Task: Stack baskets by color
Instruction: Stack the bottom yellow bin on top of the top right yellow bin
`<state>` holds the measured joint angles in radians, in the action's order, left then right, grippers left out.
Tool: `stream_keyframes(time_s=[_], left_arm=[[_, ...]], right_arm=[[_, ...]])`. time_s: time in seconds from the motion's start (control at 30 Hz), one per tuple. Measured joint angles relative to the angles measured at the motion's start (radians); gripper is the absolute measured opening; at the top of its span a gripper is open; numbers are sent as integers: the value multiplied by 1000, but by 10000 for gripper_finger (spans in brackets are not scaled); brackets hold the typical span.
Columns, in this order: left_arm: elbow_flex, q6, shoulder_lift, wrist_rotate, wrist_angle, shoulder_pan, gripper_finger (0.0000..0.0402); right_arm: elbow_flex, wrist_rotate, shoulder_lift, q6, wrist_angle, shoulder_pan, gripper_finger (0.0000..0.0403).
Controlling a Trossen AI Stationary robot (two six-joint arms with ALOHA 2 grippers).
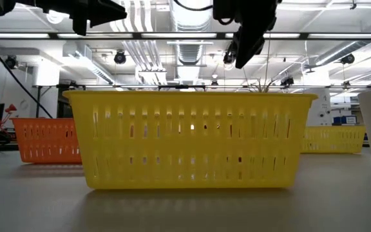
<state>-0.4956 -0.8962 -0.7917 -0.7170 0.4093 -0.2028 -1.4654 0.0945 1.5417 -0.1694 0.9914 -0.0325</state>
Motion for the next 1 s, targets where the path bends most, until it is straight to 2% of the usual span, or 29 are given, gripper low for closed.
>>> stream_keyframes(time_s=[0.27, 0.53, 0.67, 0.87, 1.0], left_arm=[[4, 1, 1, 1, 27, 0, 98], [1, 28, 0, 2, 27, -17, 98], [2, 53, 0, 4, 28, -49, 98], [12, 71, -1, 4, 22, -105, 98], [12, 115, -4, 4, 22, -134, 98]], right_arm=[[-45, 3, 67, -71, -11, -132, 158], [-134, -93, 162, -207, -29, -285, 153], [-236, -108, 245, -278, -37, -345, 167], [-421, -122, 413, -266, -39, -428, 196], [-537, -130, 522, -238, -36, -462, 200]])
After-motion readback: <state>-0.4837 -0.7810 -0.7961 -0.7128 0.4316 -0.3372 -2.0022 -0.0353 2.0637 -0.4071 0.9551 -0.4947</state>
